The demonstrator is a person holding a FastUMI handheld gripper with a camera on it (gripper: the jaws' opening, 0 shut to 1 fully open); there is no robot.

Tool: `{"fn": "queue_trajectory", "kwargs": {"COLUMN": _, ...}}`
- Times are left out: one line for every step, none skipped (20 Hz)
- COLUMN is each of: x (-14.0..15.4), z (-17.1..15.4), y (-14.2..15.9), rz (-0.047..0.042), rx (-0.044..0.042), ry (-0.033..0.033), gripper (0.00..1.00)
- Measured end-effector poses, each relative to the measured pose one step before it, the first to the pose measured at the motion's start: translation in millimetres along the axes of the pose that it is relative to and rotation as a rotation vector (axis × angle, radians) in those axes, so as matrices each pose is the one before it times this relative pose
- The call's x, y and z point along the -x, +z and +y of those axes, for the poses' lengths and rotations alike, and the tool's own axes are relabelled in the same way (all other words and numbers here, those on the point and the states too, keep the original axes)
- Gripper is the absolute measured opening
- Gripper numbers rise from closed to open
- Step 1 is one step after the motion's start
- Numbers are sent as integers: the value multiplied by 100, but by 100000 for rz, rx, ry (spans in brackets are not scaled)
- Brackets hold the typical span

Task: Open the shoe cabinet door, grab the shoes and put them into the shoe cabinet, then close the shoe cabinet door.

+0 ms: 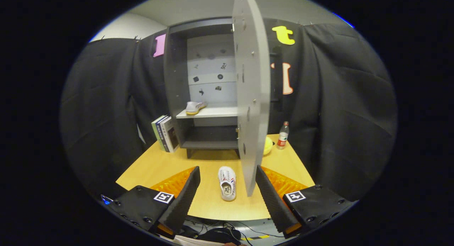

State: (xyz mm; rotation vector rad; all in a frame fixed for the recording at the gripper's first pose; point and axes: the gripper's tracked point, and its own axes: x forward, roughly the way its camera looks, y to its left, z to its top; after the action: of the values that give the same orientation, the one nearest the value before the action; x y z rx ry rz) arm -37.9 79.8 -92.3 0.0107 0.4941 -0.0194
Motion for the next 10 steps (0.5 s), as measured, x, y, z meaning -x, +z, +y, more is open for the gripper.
{"fn": "queue_trajectory", "kwargs": {"x": -629, "z": 1203, "y": -340, "rz": 799, "rx": 1301, "ry": 3056, "gripper": 98}}
{"fn": "queue_trajectory", "kwargs": {"x": -655, "z": 1482, "y": -557, "rz": 1368, "rx": 1077, "ry": 3389, "gripper": 98}}
{"fn": "queue_trajectory", "kwargs": {"x": -761, "z": 1247, "y": -841, "rz": 2035, "rx": 1022, "ry": 2754, "gripper": 98}}
{"fn": "queue_trajectory", "kwargs": {"x": -802, "z": 1066, "y": -719, "rz": 1970, "rx": 713, "ry": 2218, "gripper": 98}}
{"fn": "queue_trajectory", "kwargs": {"x": -1150, "z": 944, "y": -796, "rz": 2190, "rx": 703, "ry": 1725, "gripper": 98}}
{"fn": "queue_trajectory", "kwargs": {"x": -1179, "z": 721, "y": -869, "rz": 3268, "rx": 1409, "ry": 230, "gripper": 98}}
{"fn": "queue_trajectory", "kwargs": {"x": -1253, "z": 384, "y": -702, "rz": 2889, "rx": 2812, "ry": -521, "gripper": 98}}
{"fn": "queue_trajectory", "kwargs": {"x": -1267, "z": 339, "y": -481, "rz": 2625, "rx": 2455, "ry": 37, "gripper": 99}}
{"fn": "queue_trajectory", "kwargs": {"x": -1220, "z": 618, "y": -623, "rz": 2162, "rx": 364, "ry": 817, "gripper": 99}}
{"fn": "queue_trajectory", "kwargs": {"x": -1211, "z": 294, "y": -644, "rz": 2867, "rx": -1406, "ry": 952, "gripper": 99}}
